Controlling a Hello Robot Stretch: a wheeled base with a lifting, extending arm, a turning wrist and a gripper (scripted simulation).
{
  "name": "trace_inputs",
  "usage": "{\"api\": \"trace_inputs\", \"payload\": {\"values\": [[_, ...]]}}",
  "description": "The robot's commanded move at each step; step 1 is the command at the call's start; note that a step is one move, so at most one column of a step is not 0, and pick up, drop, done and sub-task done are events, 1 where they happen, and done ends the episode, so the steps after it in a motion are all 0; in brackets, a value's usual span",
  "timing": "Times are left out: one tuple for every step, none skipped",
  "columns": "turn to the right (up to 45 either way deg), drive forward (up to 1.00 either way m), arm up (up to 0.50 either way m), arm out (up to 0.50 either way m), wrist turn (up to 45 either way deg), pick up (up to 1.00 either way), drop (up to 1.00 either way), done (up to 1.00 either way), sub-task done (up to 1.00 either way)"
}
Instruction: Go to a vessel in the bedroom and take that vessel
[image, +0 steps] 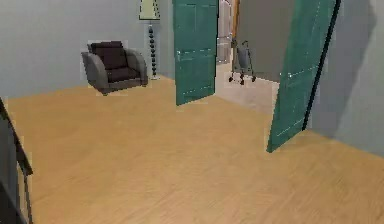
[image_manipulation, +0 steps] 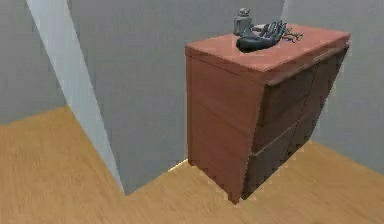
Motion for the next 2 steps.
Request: {"api": "trace_inputs", "payload": {"values": [[45.0, 0.00, 0.00, 0.00, 0.0, 0.00, 0.00, 0.00, 0.00], [45.0, 0.00, 0.00, 0.00, 0.0, 0.00, 0.00, 0.00, 0.00]]}}
